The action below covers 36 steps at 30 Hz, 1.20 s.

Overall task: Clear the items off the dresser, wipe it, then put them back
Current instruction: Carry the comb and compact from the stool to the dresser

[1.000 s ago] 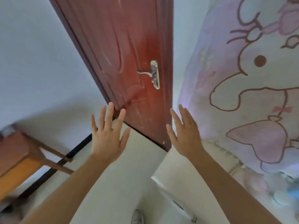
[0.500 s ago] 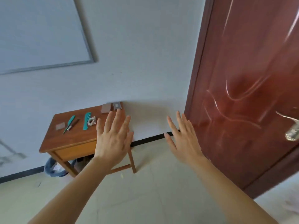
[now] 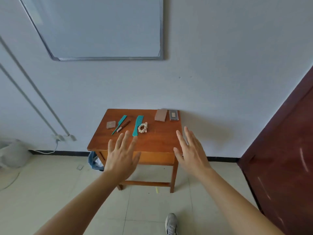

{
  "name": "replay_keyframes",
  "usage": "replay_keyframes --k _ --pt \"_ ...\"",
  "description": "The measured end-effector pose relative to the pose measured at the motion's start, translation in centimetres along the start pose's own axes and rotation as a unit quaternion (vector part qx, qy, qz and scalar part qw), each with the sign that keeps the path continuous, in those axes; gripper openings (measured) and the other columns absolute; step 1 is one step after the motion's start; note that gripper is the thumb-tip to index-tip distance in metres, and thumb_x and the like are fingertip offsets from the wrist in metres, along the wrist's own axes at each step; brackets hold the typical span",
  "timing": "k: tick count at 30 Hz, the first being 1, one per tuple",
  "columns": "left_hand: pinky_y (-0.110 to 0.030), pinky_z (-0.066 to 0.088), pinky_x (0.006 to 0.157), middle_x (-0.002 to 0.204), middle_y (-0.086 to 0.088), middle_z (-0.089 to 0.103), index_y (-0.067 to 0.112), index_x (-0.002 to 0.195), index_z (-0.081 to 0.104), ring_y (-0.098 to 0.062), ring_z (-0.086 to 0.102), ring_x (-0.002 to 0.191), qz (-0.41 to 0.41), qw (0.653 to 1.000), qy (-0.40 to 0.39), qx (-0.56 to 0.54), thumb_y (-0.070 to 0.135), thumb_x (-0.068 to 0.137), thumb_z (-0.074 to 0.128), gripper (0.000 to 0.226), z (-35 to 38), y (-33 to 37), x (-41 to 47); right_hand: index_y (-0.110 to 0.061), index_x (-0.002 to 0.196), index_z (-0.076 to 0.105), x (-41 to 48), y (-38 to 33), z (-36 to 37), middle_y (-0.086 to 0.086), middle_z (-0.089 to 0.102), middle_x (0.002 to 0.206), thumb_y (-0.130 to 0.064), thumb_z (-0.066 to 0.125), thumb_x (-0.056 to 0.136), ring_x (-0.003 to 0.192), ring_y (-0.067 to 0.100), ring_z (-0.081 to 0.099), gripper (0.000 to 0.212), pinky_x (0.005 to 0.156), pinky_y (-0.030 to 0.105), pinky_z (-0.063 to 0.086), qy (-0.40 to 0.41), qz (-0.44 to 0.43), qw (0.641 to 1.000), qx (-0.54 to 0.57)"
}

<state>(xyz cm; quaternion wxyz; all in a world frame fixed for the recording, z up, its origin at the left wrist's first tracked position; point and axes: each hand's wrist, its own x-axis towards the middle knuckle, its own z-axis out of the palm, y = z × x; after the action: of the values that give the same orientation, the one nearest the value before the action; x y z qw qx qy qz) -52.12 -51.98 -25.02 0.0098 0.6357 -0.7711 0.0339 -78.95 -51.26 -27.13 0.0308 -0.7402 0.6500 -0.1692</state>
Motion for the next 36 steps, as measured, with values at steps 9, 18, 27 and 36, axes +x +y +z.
replay_keyframes --k 9,18,27,36 --pt "-0.056 0.010 0.119 0.163 -0.003 -0.004 0.032 0.153 0.006 -0.026 -0.003 0.150 -0.085 0.995 -0.049 0.037 0.061 0.096 0.026 0.067 0.9 -4.7 15.3 -0.024 0.156 0.005 18.9 2.6 5.0 0.007 -0.009 0.164 -0.045 0.035 0.102 0.151 0.026 0.001 0.066 0.120 0.040 0.016 -0.055 -0.020 0.998 0.029" --pt "-0.055 0.009 0.117 0.163 -0.002 -0.004 0.034 0.153 0.010 -0.027 -0.005 0.149 -0.100 0.989 -0.105 0.011 0.065 0.094 0.027 0.068 6.6 -7.6 24.8 -0.026 0.153 0.012 28.9 3.6 11.0 0.009 -0.004 0.164 -0.041 0.045 0.100 0.151 0.029 0.005 0.064 0.118 0.042 0.020 -0.131 -0.024 0.991 0.009" --pt "-0.053 0.014 0.116 0.163 -0.001 -0.001 0.031 0.153 0.012 -0.026 -0.002 0.150 -0.001 0.977 -0.211 -0.032 0.061 0.094 0.036 0.071 14.9 -10.7 35.9 -0.023 0.156 0.007 35.5 5.5 17.1 0.011 -0.004 0.164 -0.043 0.043 0.100 0.151 0.032 0.003 0.069 0.119 0.043 0.014 -0.183 0.090 0.979 -0.022" --pt "-0.038 0.049 0.095 0.143 -0.003 0.040 0.022 0.150 0.024 -0.024 0.042 0.129 -0.052 0.959 -0.259 -0.099 0.063 0.091 0.043 0.074 22.0 -10.5 41.0 -0.029 0.154 -0.012 39.5 4.4 25.3 0.009 -0.012 0.164 -0.055 0.039 0.098 0.150 0.035 -0.007 0.080 0.119 0.048 0.011 -0.219 0.176 0.960 -0.020"
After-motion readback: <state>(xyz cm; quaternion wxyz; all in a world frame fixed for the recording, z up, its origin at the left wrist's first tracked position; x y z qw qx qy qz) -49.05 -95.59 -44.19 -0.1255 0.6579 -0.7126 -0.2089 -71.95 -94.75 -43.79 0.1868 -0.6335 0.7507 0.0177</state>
